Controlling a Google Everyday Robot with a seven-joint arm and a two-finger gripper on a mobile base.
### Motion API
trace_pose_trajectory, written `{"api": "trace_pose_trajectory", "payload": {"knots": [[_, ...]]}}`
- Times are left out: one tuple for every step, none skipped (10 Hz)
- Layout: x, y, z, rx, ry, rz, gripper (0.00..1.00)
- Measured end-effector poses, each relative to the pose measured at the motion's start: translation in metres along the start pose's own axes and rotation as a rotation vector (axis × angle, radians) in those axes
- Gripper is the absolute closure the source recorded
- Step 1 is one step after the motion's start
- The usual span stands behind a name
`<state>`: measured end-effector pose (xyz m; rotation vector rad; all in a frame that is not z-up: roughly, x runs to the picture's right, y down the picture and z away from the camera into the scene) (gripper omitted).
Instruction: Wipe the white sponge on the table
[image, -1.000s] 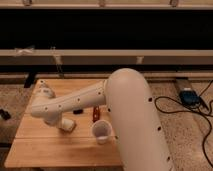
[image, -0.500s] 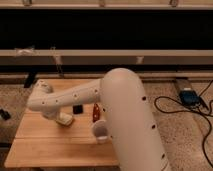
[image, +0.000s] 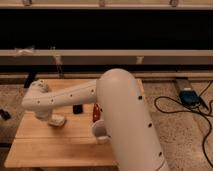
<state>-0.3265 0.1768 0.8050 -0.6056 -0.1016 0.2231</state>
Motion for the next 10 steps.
{"api": "trace_pose_trajectory", "payload": {"knots": [[0.001,0.007,-0.004,-0.011,-0.014,-0.009,0.68],[0.004,0.013,-0.007,-0.022,-0.024,-0.011,0.59],[0.005,0.020,-0.011,-0.033,-0.037,-0.016,0.48],[0.005,0.026,-0.014,-0.044,-0.051,-0.022,0.39],[0.003,0.031,-0.017,-0.055,-0.068,-0.032,0.31],[0.001,0.035,-0.026,-0.072,-0.123,-0.041,0.22],[-0.001,0.037,-0.032,-0.079,-0.161,-0.047,0.20],[-0.002,0.038,-0.034,-0.082,-0.173,-0.049,0.20],[-0.003,0.039,-0.034,-0.083,-0.173,-0.053,0.20],[-0.003,0.039,-0.034,-0.083,-0.173,-0.052,0.20]]}}
